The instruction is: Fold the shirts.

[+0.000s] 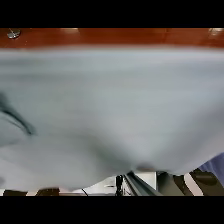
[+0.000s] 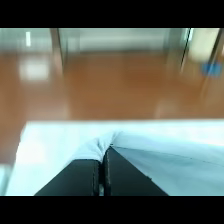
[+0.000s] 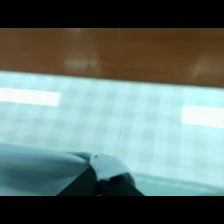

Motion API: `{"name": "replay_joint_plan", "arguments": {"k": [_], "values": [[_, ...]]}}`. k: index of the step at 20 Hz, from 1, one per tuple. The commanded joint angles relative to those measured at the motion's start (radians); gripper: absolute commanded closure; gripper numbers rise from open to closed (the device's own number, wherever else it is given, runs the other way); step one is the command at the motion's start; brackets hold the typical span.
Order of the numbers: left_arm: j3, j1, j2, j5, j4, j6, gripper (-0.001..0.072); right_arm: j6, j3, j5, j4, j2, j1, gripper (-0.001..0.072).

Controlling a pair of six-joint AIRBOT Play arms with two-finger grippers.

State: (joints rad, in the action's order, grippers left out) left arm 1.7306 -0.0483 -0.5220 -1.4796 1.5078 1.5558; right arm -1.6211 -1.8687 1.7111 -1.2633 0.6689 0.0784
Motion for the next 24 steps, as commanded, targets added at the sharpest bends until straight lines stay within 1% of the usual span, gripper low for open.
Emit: {"name": "replay_joint_plan", "arguments": {"k": [1,2,4,5,7,8,10,11,13,17,21,22,24], "values": [[-0.281,0.018,-0.030,0.062,0.028,0.039,0.0679,0.021,0.260,-0.129,0.050,-0.002,0.000,0.0695],[-0.356,0.017,-0.063,0.135,0.005,0.039,0.0679,0.036,0.345,-0.216,0.061,0.015,0.000,0.0695],[-0.452,0.017,-0.172,0.275,-0.028,0.039,0.0679,0.058,0.449,-0.333,0.081,0.095,0.000,0.0695],[-0.463,0.018,-0.253,0.316,-0.038,0.039,0.0679,0.067,0.470,-0.370,0.095,0.154,0.000,0.0695],[-0.451,0.018,-0.419,0.410,-0.058,0.039,0.0679,0.137,0.474,-0.460,0.169,0.313,0.000,0.0695],[-0.436,0.017,-0.505,0.464,-0.060,0.039,0.0679,0.150,0.470,-0.510,0.197,0.404,0.000,0.0695],[-0.386,0.017,-0.669,0.515,-0.061,0.053,0.0679,0.149,0.447,-0.591,0.228,0.570,0.000,0.0695],[-0.354,0.017,-0.756,0.531,-0.061,0.074,0.0679,0.149,0.421,-0.619,0.242,0.660,0.000,0.0695],[-0.294,0.018,-0.904,0.564,-0.074,0.081,0.0678,0.148,0.352,-0.654,0.286,0.818,0.000,0.0695],[-0.193,0.017,-1.112,0.571,-0.130,0.082,0.0678,0.102,0.192,-0.700,0.344,1.052,-0.001,0.0695],[-0.174,0.017,-1.189,0.555,-0.208,0.079,0.0678,0.068,0.068,-0.642,0.351,1.183,0.000,0.0695],[-0.173,0.015,-1.187,0.526,-0.211,0.052,0.0679,0.069,0.062,-0.619,0.348,1.190,0.000,0.0695],[-0.152,-0.011,-1.176,0.419,-0.210,-0.064,0.0679,0.100,0.062,-0.539,0.336,1.187,0.006,0.0695]]}}
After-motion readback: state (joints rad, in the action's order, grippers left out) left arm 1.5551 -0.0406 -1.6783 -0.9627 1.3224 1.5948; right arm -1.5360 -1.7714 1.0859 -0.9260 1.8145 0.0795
